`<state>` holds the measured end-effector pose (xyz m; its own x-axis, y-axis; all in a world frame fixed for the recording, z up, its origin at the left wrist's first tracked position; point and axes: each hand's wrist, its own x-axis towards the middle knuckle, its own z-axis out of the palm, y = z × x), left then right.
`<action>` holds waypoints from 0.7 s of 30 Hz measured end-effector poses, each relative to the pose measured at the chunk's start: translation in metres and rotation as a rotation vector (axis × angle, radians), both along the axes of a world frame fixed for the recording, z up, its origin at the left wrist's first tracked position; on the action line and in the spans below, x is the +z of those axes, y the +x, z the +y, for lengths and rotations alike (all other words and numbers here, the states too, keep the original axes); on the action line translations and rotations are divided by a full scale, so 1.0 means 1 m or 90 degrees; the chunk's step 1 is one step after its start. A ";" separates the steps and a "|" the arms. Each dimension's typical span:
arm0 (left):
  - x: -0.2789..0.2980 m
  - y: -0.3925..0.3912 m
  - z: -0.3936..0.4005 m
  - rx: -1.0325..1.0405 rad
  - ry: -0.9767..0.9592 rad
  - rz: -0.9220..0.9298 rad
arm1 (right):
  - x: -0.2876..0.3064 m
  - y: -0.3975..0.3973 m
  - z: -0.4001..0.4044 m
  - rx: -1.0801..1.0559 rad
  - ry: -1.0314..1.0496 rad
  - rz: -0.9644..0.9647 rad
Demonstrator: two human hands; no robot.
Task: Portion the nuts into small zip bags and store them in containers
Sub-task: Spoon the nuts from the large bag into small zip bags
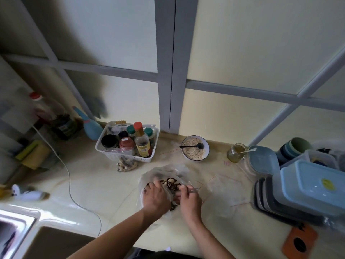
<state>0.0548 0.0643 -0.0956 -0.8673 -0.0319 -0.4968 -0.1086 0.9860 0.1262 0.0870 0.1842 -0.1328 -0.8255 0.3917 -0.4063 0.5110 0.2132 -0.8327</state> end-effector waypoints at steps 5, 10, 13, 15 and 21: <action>-0.002 0.003 -0.007 -0.017 0.016 -0.013 | 0.004 -0.006 -0.004 -0.133 -0.287 -0.032; 0.000 -0.003 -0.008 -0.047 -0.006 -0.051 | 0.012 -0.006 0.003 -0.184 -0.354 -0.033; -0.001 -0.007 -0.010 -0.040 -0.007 -0.077 | 0.016 -0.010 0.014 -0.193 -0.357 -0.016; -0.011 -0.010 -0.013 -0.003 0.035 -0.058 | 0.019 -0.013 0.025 -0.189 -0.329 -0.009; -0.007 -0.016 -0.011 0.028 0.133 -0.087 | 0.045 -0.013 0.064 -0.105 -0.236 0.003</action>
